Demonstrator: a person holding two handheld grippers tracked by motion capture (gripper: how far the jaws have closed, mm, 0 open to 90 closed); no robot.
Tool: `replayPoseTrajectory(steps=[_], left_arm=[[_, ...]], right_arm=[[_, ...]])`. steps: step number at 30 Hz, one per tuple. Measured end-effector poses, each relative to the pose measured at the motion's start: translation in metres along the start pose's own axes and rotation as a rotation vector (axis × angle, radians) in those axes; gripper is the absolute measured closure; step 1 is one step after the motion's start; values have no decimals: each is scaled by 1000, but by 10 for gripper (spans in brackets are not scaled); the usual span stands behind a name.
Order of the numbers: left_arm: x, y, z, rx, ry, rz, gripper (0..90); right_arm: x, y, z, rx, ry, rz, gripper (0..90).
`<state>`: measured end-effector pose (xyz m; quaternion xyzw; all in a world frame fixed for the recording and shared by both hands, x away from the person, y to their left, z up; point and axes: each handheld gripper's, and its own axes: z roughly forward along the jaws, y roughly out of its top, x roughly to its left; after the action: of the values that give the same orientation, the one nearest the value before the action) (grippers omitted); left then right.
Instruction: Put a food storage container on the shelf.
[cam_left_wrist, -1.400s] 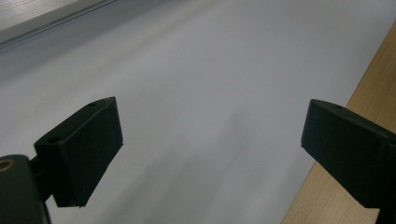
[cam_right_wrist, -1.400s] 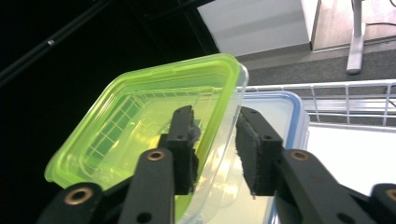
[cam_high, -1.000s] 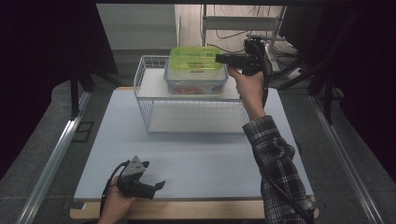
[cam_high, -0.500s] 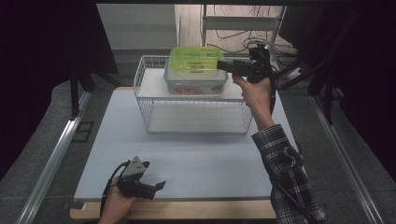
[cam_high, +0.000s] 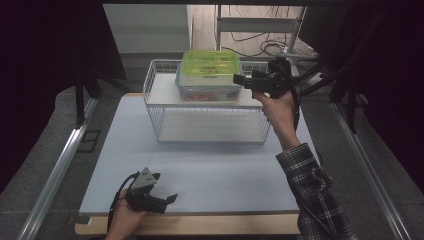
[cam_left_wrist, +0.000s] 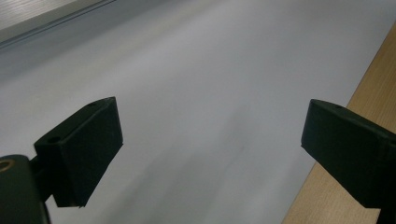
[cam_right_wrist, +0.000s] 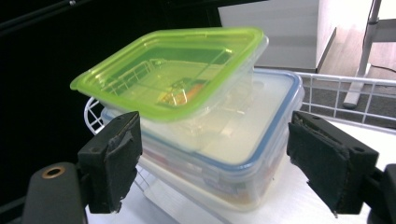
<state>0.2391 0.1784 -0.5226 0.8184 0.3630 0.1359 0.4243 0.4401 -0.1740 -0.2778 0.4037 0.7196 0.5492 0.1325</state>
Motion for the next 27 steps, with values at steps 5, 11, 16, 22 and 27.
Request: replayPoseTrajectory(steps=[5,11,16,22,27], left_arm=[[0,0,0,-1,-2,-2,54],[0,0,1,-3,-4,-3,54],[0,0,1,-5,-6,-5,52],[0,0,1,-6,-7,-6,52],[0,0,1,-4,-10,-6,51]], right_arm=[[0,-5,-4,7,-9,-27,176],[2,-13,-7,13,-11,-56,157],[7,-21,-9,21,-10,-84,147],[13,-32,-11,29,-3,-121,132],[17,-43,-13,41,8,-142,114]])
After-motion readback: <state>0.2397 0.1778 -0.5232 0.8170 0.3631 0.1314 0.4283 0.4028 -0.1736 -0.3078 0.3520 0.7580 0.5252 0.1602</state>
